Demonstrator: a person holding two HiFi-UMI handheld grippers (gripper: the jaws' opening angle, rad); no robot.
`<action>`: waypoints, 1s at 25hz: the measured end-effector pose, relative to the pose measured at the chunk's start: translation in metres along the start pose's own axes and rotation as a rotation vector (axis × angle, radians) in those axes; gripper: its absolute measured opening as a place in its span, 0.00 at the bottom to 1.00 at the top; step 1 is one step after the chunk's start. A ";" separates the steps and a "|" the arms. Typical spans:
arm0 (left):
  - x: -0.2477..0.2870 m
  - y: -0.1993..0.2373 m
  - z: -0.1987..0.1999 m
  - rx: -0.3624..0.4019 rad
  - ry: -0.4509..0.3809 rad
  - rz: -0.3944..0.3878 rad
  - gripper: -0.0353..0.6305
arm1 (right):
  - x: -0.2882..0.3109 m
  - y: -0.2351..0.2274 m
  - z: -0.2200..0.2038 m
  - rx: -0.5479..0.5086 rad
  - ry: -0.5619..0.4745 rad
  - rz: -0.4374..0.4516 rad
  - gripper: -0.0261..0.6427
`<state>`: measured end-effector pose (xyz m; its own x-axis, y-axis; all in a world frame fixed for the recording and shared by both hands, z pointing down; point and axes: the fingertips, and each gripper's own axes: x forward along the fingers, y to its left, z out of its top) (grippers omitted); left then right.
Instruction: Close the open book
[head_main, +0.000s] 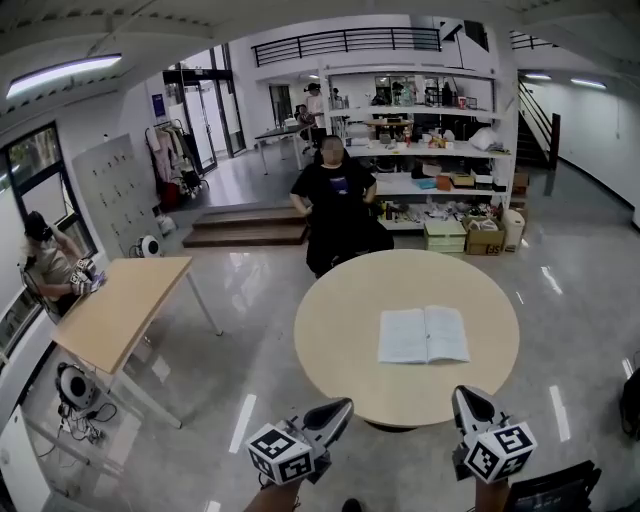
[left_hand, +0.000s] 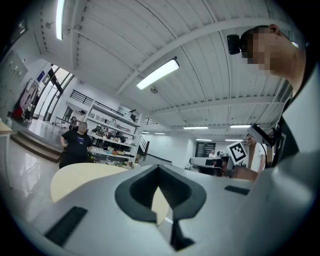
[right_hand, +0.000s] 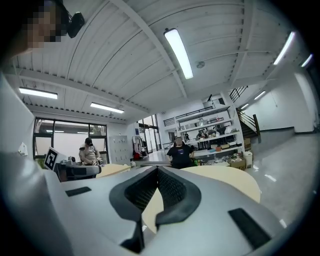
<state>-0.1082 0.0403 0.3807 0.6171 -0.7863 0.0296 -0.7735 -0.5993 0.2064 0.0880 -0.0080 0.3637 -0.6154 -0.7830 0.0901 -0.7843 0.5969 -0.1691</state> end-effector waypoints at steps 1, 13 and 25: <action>0.007 0.012 0.003 0.003 -0.001 -0.009 0.04 | 0.014 -0.002 0.002 -0.007 0.001 -0.005 0.04; 0.092 0.111 0.005 -0.042 0.038 -0.029 0.04 | 0.133 -0.049 0.003 0.025 0.059 -0.044 0.04; 0.200 0.190 0.015 -0.061 0.062 0.047 0.04 | 0.253 -0.131 0.026 0.012 0.087 0.054 0.04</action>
<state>-0.1336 -0.2332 0.4115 0.5892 -0.8017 0.1009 -0.7931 -0.5499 0.2620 0.0375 -0.2890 0.3829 -0.6616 -0.7314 0.1653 -0.7492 0.6353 -0.1875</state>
